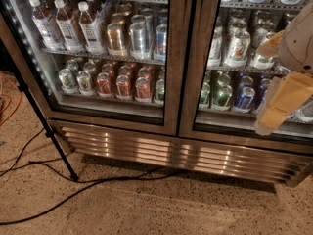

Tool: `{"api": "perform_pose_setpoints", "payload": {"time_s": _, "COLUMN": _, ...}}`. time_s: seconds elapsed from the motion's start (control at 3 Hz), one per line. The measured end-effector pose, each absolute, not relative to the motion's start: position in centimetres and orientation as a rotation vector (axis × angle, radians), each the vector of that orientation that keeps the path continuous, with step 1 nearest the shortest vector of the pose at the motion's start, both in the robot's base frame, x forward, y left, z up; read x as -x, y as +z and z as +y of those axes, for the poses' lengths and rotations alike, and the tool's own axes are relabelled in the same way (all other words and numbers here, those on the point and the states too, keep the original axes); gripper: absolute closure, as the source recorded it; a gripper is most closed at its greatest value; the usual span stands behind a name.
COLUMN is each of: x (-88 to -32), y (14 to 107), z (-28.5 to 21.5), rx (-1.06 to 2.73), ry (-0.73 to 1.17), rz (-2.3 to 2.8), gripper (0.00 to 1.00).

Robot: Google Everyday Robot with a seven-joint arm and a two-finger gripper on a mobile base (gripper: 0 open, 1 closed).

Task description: Open left fridge door

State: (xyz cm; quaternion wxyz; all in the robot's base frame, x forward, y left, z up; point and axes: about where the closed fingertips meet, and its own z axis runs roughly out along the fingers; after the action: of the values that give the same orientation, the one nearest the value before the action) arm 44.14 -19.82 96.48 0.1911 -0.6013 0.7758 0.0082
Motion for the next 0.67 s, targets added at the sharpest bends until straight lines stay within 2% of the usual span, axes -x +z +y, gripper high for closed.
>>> {"api": "perform_pose_setpoints", "payload": {"time_s": 0.67, "x": -48.8, "y": 95.1, "z": -13.9, "rx": 1.567, "ry": 0.365, "rz": 1.982, "gripper": 0.0}}
